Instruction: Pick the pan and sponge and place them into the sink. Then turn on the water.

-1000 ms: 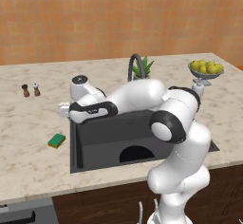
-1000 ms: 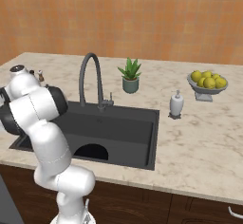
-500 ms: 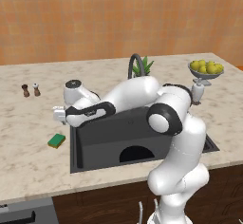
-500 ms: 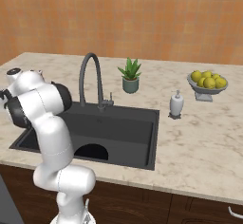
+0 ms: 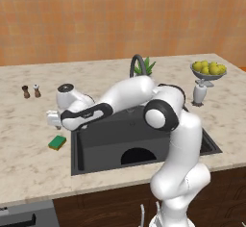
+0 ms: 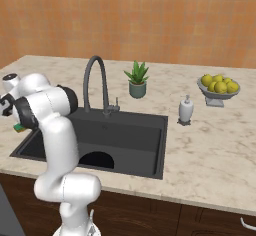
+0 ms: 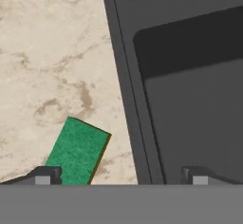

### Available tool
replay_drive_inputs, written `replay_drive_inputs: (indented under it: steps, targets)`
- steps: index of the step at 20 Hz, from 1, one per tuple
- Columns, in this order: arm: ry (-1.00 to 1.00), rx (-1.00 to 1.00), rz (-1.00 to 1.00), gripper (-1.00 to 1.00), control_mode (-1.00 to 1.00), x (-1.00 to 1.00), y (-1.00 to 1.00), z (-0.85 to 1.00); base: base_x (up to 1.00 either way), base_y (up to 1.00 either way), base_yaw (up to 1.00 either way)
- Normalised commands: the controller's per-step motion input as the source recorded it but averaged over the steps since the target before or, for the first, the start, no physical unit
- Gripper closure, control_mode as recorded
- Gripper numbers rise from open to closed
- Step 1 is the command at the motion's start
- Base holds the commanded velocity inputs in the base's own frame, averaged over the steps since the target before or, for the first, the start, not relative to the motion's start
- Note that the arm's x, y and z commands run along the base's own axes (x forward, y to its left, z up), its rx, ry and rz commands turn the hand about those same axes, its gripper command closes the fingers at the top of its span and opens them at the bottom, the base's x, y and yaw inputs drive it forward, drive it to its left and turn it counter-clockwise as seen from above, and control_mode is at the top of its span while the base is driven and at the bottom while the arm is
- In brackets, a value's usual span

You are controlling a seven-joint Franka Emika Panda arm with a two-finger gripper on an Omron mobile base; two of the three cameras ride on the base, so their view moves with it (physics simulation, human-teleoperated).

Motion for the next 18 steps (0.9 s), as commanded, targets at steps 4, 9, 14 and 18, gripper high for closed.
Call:
replay_drive_inputs:
  steps: [4,9,14,18]
  targets:
    - [0.05,0.00,-0.07,-1.00,-1.00,0.00,0.25,-0.18,0.00,0.00,0.00]
    - [0.05,0.00,-0.08,-1.00,-1.00,0.00,0.27,-0.21,0.00,0.00,0.00]
    - [0.03,0.00,-0.08,-1.00,-1.00,0.00,0.30,-0.24,0.00,0.00,0.00]
    - [0.06,0.00,-0.08,-1.00,-1.00,0.00,0.23,-0.25,0.00,0.00,0.00]
